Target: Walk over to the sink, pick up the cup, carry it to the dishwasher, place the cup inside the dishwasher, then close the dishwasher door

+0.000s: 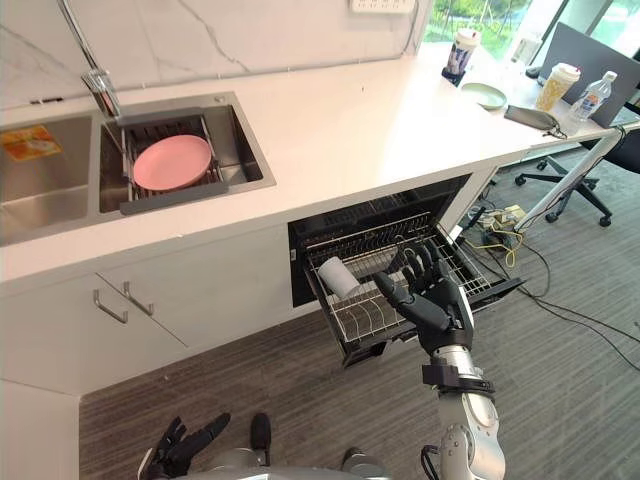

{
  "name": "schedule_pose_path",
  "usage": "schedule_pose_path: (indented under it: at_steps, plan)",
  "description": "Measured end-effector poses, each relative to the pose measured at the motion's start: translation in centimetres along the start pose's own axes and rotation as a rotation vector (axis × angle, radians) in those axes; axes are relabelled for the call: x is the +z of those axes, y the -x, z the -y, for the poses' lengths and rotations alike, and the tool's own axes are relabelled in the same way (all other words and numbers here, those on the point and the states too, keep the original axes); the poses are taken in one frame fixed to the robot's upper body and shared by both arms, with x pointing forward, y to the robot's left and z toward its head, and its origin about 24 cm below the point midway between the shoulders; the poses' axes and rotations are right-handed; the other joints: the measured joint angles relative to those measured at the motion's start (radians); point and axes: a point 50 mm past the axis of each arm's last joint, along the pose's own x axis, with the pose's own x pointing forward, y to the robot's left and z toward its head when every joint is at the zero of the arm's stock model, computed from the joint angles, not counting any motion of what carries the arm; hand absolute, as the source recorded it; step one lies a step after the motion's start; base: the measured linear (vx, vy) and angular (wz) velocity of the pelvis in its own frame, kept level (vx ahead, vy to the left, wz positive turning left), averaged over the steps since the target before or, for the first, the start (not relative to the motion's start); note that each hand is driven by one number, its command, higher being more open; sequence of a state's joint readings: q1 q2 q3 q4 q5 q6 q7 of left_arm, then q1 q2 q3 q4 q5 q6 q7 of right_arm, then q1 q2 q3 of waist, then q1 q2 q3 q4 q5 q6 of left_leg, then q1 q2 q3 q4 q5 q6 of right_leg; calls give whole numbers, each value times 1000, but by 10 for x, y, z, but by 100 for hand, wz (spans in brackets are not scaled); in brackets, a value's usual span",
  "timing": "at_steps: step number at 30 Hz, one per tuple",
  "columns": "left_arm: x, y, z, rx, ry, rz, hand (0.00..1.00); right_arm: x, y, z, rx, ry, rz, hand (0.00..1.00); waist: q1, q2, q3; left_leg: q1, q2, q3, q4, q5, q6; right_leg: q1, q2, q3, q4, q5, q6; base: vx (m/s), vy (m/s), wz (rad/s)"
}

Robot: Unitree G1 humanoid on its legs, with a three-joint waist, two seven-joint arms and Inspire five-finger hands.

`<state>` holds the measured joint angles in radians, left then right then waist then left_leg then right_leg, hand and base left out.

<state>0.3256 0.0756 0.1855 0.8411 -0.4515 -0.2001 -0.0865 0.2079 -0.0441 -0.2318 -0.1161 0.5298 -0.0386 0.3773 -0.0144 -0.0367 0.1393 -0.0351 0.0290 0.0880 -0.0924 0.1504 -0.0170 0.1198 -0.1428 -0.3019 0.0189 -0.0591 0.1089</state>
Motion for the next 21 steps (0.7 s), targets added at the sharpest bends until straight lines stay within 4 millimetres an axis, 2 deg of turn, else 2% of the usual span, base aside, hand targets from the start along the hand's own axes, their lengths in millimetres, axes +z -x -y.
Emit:
schedule_pose_path:
  at_steps: [2,4,6,7,8,9,10,11,12,15,17,19,20,21]
  plan:
    - [0,0,3,-19,-8,2,100,14,-4,-8,53,33,59,100,1,14,-10,-33,-3,-42,1,15,-7,-6,5,-46,-1,0,0,-13,-27,56]
    - [0,0,4,-32,-44,2,100,25,-12,-11,79,73,105,100,10,19,-11,-59,-4,-46,1,14,6,-10,7,-92,-1,2,-4,-10,-35,71]
    - [-1,0,3,-35,-96,-6,100,36,-19,-8,71,106,133,100,27,19,-16,-73,7,56,5,-36,46,-3,5,-142,-12,10,-5,8,-34,80]
    - [0,-1,1,-32,-116,-10,100,44,-21,-3,51,118,164,100,23,5,-24,-91,6,158,37,-65,86,18,-20,-198,-53,25,1,85,51,122]
    - [0,-3,2,-25,-125,-21,100,52,-21,4,14,111,198,100,25,22,-25,-118,28,281,160,-77,104,30,-37,-246,-38,17,11,112,74,127]
    - [-10,1,5,-25,-132,-51,100,58,-21,10,-10,119,213,100,22,44,-30,-100,33,309,163,-79,73,42,-32,-265,-11,-8,23,115,102,94]
    - [-14,2,5,-25,-138,-67,100,57,-20,11,-23,104,218,100,19,49,-34,-75,18,292,126,-64,56,53,-45,-281,7,-22,30,108,99,88]
    - [-17,4,1,-16,-147,-82,100,57,-19,15,-54,90,223,100,12,58,-41,-14,-20,253,18,-17,59,75,-60,-286,33,-39,20,89,116,98]
    - [-15,2,2,-27,-189,-88,100,55,-18,14,-61,85,229,100,3,55,-39,-12,-33,215,0,-9,61,81,-67,-278,54,-49,12,69,102,92]
    - [-14,1,2,-45,-236,-99,100,50,-19,10,-65,53,228,100,-1,55,-39,-23,-43,186,-1,-16,66,57,-86,-248,123,-61,-8,38,53,45]
    - [-13,-1,3,-64,-293,-115,100,44,-17,8,-93,21,223,100,-5,56,-40,-22,-45,164,-1,-24,75,16,-113,-238,241,-69,-23,63,60,26]
    - [-11,-3,2,-78,-341,-129,100,39,-13,8,-118,5,219,100,-7,50,-38,-10,-48,152,-1,-28,79,-37,-146,-203,381,-67,-59,77,61,22]
    - [-11,-4,2,-82,-357,-140,100,37,-12,8,-127,-3,212,100,-16,49,-38,0,-46,137,0,-36,87,-88,-157,-149,491,-61,-114,86,49,38]
    - [-11,-5,1,-86,-379,-154,100,33,-8,7,-136,-10,204,100,-40,47,-39,4,-42,107,0,-42,93,-127,-123,-54,542,-108,-99,87,34,52]
